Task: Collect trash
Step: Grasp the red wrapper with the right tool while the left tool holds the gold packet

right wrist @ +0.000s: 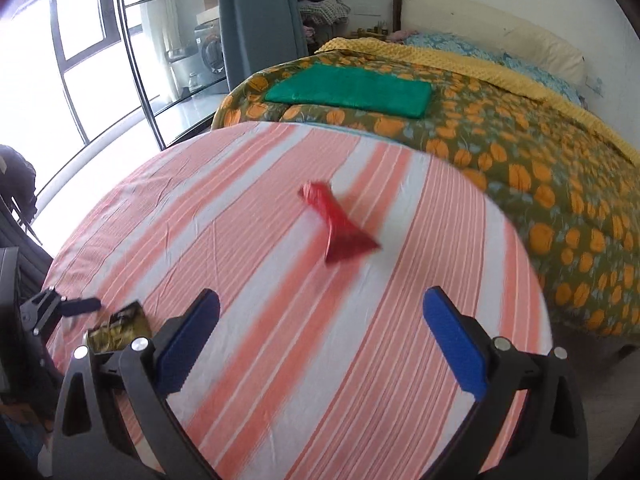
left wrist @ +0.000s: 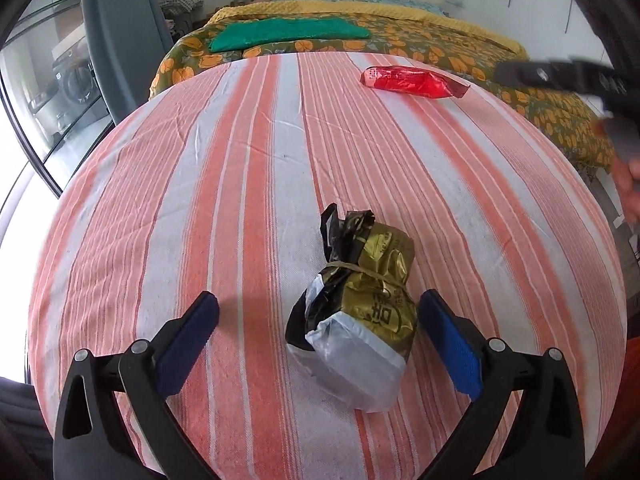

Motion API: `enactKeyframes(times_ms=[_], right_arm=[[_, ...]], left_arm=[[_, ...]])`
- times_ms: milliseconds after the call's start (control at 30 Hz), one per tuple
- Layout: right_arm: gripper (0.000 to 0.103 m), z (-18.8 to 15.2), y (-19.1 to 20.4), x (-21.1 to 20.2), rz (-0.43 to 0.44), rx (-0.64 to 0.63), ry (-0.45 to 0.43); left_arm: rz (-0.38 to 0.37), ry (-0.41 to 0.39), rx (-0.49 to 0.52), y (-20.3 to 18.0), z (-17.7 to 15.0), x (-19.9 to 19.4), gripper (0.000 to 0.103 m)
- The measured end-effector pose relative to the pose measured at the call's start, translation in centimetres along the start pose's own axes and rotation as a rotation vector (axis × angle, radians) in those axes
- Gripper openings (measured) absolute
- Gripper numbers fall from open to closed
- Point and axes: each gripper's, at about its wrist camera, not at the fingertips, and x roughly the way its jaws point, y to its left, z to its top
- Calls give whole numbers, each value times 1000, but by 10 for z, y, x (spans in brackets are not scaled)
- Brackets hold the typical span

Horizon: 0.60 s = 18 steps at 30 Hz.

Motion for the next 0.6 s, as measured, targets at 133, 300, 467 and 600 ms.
enactKeyframes(times_ms=[133,300,467,600], right_arm=[[89,53,3,59,3,-56,177],[49,69,12,106,-61,-95,258],[13,56,3,106,-40,-46,265],[12,33,-3,73,-11,14,211]], left_arm=[[-4,-1,-5,1,1,0,99],[-3,-2,-15,3,1,0,99],[-5,-2,-16,4,1,0,99],[-5,-2,-15,5,1,0,99]])
